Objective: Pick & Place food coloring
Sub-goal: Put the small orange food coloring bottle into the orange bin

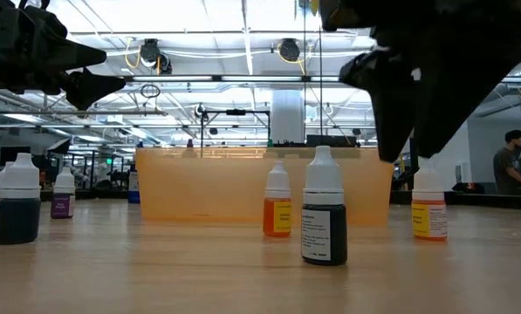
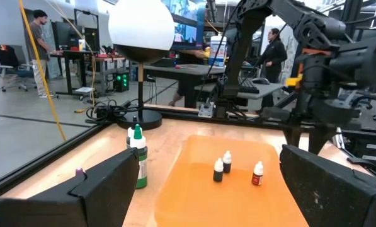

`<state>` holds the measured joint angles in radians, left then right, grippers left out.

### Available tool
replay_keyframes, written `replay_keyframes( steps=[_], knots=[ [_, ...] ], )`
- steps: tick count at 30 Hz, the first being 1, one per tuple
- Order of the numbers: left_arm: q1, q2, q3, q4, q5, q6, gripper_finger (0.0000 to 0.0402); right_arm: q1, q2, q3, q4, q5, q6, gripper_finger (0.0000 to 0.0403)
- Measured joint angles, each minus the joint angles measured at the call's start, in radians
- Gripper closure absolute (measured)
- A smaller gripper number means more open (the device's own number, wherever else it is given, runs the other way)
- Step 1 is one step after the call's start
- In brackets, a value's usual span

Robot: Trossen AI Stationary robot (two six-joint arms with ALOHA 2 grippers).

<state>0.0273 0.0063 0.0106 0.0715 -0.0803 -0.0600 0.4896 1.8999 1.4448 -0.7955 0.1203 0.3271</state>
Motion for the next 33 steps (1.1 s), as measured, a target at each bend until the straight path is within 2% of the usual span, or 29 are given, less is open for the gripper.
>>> replay_keyframes(
  steps=[5, 12, 20, 33],
  knots=[
    [0.000, 0.000, 0.000, 0.000, 0.000, 0.000, 0.0023, -0.005, 0.000, -0.053, 0.078, -0.021, -0.001, 0.0236],
    [0.000, 0.000, 0.000, 0.000, 0.000, 0.000, 0.0023, -0.002, 0.000, -0.064, 0.088, -0.045, 0.041, 0.0236],
    [0.000, 0.000, 0.000, 0.000, 0.000, 0.000, 0.0023, 0.025, 0.000, -0.064, -0.094, -0.021, 0.079, 0.0236],
    [0.000, 0.000, 0.000, 0.000, 0.000, 0.000, 0.0023, 0.011, 0.000, -0.189, 0.037, -0.019, 0.044, 0.0236]
  ],
)
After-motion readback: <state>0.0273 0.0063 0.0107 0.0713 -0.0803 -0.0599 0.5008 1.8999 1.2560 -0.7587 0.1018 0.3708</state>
